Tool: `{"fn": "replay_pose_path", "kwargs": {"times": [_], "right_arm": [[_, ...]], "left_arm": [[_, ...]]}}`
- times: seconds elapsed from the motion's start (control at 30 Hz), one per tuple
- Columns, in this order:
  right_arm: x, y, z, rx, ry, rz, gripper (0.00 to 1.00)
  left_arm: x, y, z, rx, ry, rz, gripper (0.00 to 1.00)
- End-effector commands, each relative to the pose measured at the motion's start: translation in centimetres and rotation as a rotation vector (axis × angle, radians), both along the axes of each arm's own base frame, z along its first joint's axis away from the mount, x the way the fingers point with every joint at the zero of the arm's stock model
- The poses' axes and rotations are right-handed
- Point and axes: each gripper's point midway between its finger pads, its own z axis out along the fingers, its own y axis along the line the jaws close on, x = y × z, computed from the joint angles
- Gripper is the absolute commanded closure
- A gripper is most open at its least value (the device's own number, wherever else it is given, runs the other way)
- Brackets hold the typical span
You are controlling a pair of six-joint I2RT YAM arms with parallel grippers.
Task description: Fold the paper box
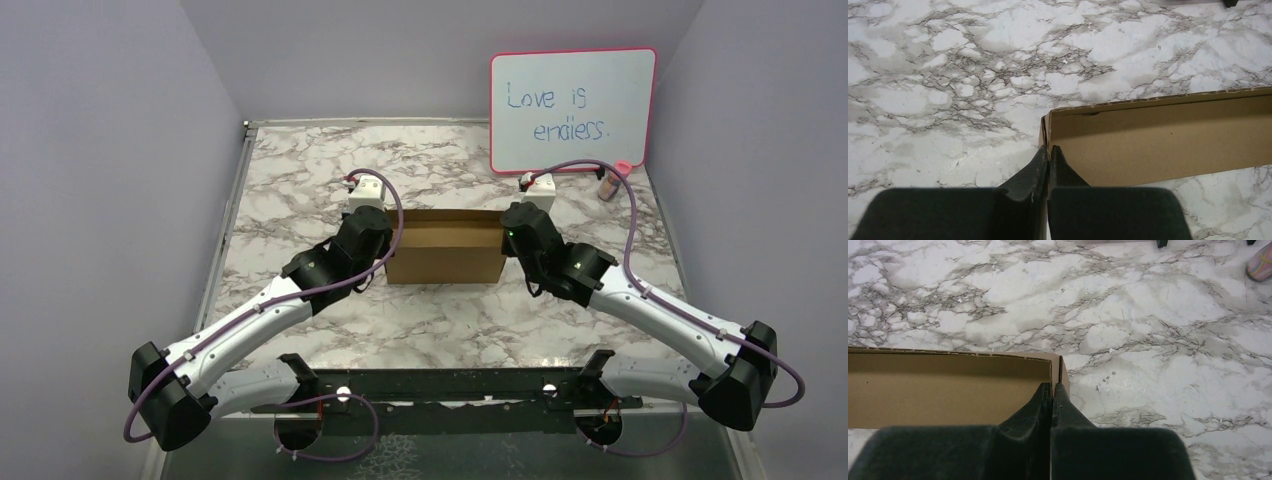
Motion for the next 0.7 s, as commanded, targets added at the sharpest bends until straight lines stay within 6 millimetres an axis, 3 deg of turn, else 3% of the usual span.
{"fn": "replay_pose_path", "kwargs": {"times": [0.0, 0.4, 0.67], "right_arm": [[-1.7, 2.0, -3.0, 0.017, 0.102, 0.096, 0.98], [-1.8, 2.1, -3.3, 0.018, 0.108, 0.099, 0.98], [-1.8, 2.2, -3.4, 0.023, 0.11, 0.101, 0.98]], "left_arm": [[-1.3, -1.2, -0.6, 0.023, 0.051, -0.076, 1.0], [-1.0, -0.8, 0.2, 0.048, 0.026, -0.064, 1.0], [-0.7, 0.6, 2.1, 0.061, -0.037, -0.024, 1.0]]}}
